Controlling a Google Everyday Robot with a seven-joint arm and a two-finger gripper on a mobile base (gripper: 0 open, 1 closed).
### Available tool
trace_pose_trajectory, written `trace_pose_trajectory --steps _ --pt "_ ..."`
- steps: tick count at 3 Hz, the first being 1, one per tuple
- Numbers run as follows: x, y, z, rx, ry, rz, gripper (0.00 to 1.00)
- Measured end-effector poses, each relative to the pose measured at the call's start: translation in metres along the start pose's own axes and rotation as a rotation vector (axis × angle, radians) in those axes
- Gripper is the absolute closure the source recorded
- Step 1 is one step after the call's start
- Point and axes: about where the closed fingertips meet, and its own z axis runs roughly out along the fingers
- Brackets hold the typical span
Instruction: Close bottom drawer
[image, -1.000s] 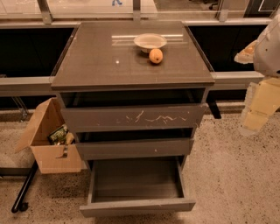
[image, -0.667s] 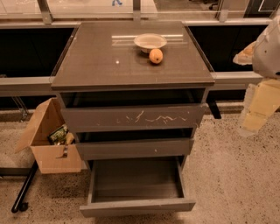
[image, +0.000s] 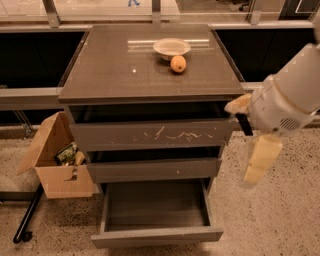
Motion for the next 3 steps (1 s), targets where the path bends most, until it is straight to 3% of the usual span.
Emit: trace_pose_trajectory --steps 1,2,3 --pt "-0.004 0.025 0.053 -0.102 -0.065 -0.031 0.00" --pt "-0.003 0.061 0.121 -0.222 -0.134 -0.007 0.00" --pt "-0.002 0.061 0.129 -0.225 -0.124 -0.018 0.00"
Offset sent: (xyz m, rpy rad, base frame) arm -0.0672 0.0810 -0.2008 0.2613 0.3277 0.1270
